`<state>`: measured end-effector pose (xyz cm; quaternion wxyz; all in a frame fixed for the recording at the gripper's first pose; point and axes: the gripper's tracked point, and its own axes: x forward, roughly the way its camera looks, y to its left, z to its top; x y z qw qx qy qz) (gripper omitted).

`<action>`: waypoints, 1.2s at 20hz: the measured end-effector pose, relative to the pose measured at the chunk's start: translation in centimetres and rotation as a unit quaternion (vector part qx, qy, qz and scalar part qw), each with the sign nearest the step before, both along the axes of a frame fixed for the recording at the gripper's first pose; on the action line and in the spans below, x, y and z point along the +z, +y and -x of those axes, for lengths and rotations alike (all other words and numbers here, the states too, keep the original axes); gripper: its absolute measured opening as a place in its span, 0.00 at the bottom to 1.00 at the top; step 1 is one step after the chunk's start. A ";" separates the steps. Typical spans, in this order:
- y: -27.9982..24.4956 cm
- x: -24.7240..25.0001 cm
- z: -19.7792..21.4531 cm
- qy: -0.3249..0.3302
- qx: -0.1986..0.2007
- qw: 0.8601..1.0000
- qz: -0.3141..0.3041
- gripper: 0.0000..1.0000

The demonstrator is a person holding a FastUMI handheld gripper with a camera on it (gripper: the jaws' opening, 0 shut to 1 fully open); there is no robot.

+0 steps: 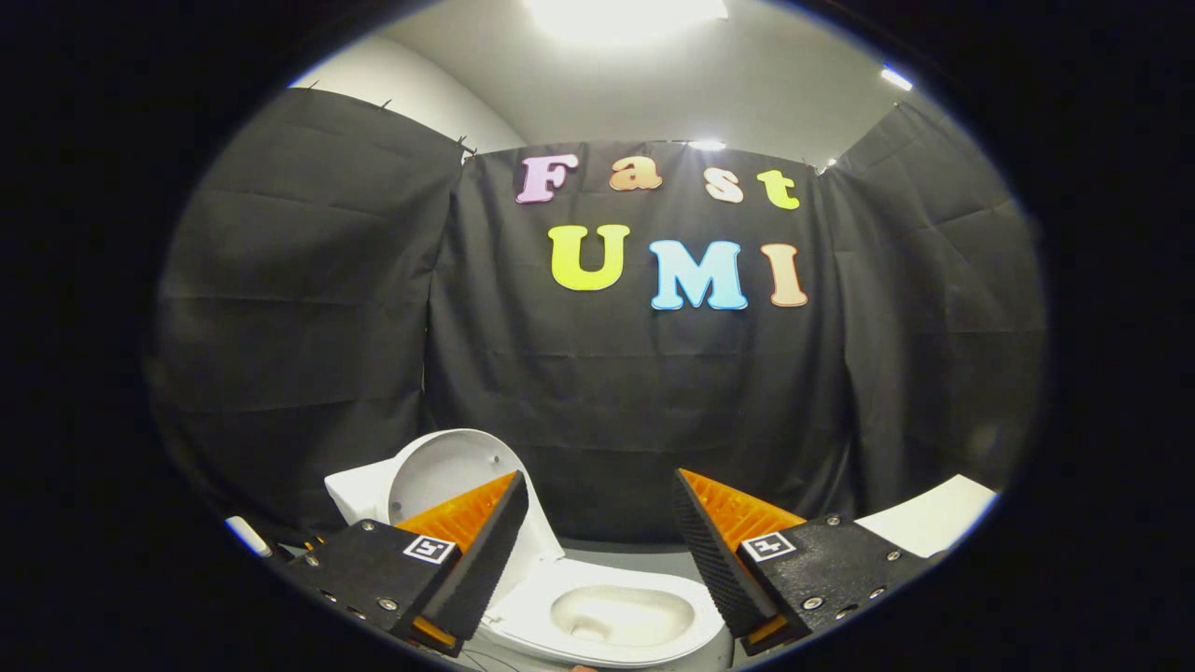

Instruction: Open the toilet lid.

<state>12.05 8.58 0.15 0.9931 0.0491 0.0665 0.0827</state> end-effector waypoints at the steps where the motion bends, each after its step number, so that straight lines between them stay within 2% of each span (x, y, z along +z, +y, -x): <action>1: -1.1 0.1 -0.1 -0.005 0.000 1.000 0.001 0.95; 5: -7.2 -0.1 -0.4 -0.008 -0.028 1.000 0.006 0.95; 11: -13.4 -0.2 -0.8 -0.018 -0.061 0.998 -0.014 0.95; 16: -16.0 -1.7 -1.1 -0.004 -0.081 0.996 -0.026 0.95; 24: -15.3 -3.4 -0.8 0.014 -0.069 0.997 -0.011 0.95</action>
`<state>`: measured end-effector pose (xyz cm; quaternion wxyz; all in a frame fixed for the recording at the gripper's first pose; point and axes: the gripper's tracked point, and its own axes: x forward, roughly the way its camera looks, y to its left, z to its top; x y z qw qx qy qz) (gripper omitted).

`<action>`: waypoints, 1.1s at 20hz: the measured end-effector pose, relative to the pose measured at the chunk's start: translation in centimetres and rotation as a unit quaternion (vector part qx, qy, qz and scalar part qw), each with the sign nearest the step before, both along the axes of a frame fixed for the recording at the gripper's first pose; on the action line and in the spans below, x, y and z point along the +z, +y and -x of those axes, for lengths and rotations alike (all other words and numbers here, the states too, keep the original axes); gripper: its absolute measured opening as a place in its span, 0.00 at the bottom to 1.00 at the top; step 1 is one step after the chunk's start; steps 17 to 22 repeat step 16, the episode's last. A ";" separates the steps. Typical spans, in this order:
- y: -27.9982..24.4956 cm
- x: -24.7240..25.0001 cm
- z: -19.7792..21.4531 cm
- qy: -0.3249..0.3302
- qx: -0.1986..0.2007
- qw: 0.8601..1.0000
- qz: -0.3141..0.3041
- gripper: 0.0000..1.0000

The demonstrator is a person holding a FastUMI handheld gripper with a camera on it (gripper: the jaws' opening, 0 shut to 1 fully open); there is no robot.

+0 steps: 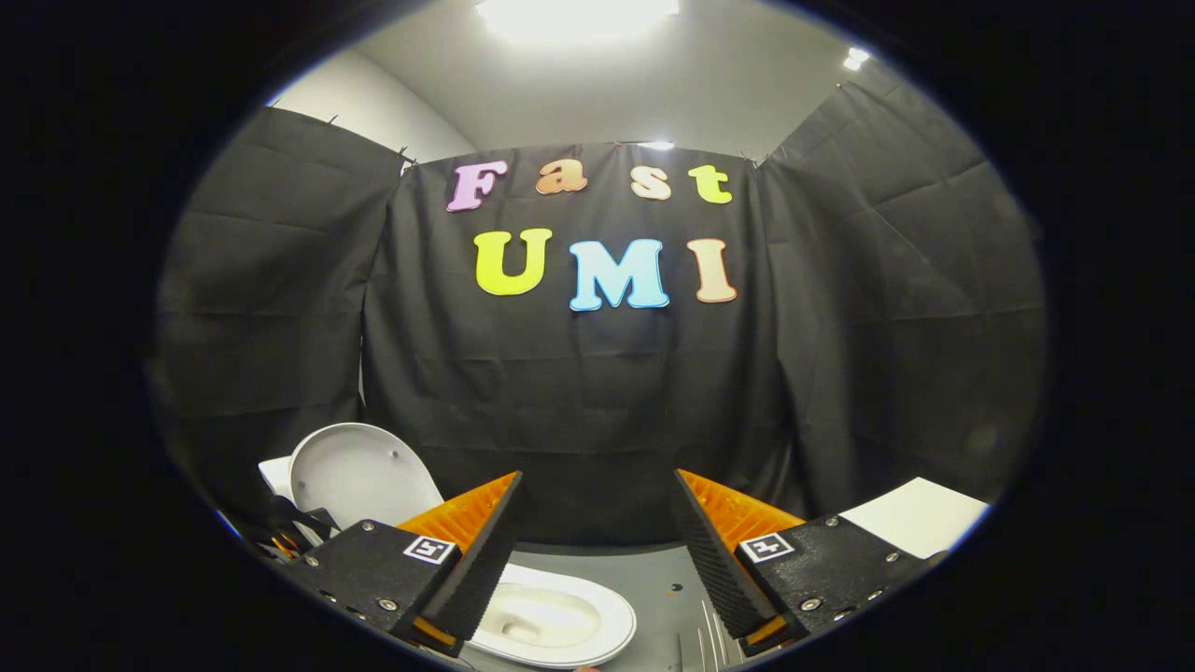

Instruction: Open the toilet lid.

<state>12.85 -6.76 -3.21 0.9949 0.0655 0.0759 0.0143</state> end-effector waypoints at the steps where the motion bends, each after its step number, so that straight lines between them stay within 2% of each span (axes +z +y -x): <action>1: 0.3 -0.1 0.1 0.001 0.002 1.000 -0.001 0.95; 4: 1.4 0.4 0.8 -0.010 0.018 1.000 -0.019 0.95; 9: 1.4 -0.5 2.1 -0.016 0.026 1.000 -0.006 0.95; 12: 0.9 -1.6 2.1 0.000 0.016 1.000 0.004 0.95; 16: 1.7 -1.9 3.0 0.011 0.022 1.000 -0.017 0.95; 22: 1.7 -1.9 3.0 0.011 0.022 1.000 -0.017 0.95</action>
